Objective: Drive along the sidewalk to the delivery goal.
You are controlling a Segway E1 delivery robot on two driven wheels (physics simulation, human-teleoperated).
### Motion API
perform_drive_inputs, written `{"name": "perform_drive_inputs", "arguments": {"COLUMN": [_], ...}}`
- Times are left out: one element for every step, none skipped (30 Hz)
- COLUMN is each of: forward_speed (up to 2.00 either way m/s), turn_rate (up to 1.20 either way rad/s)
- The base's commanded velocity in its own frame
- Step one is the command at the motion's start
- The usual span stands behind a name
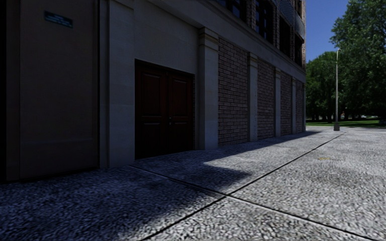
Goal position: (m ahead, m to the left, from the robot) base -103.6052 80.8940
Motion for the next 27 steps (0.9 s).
{"name": "perform_drive_inputs", "arguments": {"forward_speed": [0.23, 0.23, 0.24, 0.24, 0.24, 0.24, 0.25, 0.29, 0.32, 0.34, 0.34, 0.34, 0.34, 0.34, 0.34, 0.34, 0.34, 0.33, 0.32, 0.31, 0.30, 0.28, 0.25, 0.24, 0.23, 0.23, 0.23], "turn_rate": [0.59, 0.59, 0.59, 0.59, 0.59, 0.59, 0.59, 0.59, 0.59, 0.59, 0.59, 0.59, 0.59, 0.59, 0.59, 0.59, 0.59, 0.59, 0.59, 0.59, 0.59, 0.59, 0.59, 0.59, 0.59, 0.59, 0.59]}}
